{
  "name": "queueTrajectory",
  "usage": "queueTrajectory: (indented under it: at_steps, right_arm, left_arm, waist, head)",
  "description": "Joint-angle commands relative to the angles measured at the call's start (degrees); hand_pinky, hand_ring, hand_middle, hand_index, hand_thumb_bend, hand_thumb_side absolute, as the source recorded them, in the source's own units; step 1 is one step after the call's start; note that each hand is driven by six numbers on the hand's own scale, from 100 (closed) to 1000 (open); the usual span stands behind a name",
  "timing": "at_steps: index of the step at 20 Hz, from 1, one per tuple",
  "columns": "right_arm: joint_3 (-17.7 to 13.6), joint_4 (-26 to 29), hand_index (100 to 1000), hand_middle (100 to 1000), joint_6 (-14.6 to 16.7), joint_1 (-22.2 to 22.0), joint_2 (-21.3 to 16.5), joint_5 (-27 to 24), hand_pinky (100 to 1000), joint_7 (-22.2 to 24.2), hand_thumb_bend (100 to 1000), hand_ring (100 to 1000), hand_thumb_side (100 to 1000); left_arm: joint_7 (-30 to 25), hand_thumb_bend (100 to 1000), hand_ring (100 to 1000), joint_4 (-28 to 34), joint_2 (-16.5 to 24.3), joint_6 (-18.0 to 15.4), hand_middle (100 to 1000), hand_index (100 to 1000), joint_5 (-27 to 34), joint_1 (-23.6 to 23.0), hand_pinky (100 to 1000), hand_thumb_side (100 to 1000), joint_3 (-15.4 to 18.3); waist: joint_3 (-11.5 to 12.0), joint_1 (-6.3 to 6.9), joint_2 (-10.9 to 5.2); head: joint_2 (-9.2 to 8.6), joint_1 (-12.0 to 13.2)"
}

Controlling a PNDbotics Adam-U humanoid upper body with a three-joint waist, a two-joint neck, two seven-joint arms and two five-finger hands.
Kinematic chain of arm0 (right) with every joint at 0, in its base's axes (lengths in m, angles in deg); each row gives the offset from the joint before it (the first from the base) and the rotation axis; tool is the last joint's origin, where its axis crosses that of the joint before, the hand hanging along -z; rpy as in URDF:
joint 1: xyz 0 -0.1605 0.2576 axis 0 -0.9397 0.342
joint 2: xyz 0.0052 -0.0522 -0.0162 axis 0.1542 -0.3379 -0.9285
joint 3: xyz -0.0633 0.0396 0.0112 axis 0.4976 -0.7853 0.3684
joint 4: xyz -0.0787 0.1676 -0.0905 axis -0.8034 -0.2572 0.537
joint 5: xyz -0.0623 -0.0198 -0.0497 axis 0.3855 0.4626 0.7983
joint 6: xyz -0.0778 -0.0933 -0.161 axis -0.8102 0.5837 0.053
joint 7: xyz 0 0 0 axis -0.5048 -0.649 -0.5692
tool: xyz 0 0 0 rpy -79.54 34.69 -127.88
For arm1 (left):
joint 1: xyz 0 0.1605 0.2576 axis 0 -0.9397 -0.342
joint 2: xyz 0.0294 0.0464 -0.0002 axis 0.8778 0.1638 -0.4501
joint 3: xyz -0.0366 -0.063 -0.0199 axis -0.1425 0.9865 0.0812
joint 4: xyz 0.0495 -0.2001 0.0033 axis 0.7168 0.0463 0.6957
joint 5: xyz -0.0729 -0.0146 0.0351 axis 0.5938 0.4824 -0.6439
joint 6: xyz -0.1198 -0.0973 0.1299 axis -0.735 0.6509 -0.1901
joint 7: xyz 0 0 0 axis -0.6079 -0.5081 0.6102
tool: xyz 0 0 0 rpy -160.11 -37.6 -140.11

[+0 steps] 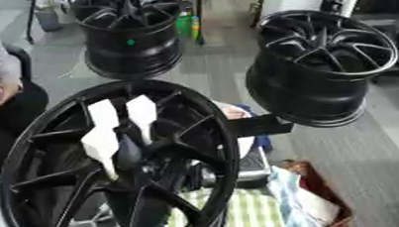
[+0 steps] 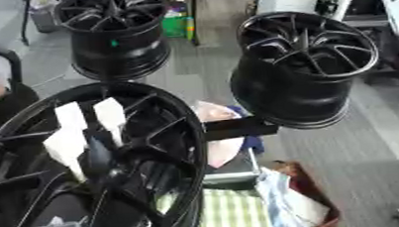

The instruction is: Pull the pin out of the wheel hub.

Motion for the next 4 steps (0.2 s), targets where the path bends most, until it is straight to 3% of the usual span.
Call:
queueTrajectory:
  at_steps: [1, 4]
  right_arm:
    - [2.3, 4.8, 775, 621, 1.5, 0.7, -0.8, -2.4, 763, 3.4, 100, 754, 496]
    - [4.2, 7.6, 774, 619, 2.3, 0.4, -0.6, -3.5, 763, 5.7, 100, 751, 489]
  left_arm:
    - [-0.2, 108, 916, 0.7, 1.1, -0.2, 797, 806, -0.1, 0.9, 849, 644, -0.1]
    - [-0.3, 108, 916, 0.7, 1.1, -0.4, 796, 806, -0.1, 1.0, 849, 643, -0.2]
  waist:
    - [0.1, 0.19, -0.48]
    - [0.1, 0.19, -0.44]
  head:
    - [0.11, -0.4]
    - [0.20, -0.5]
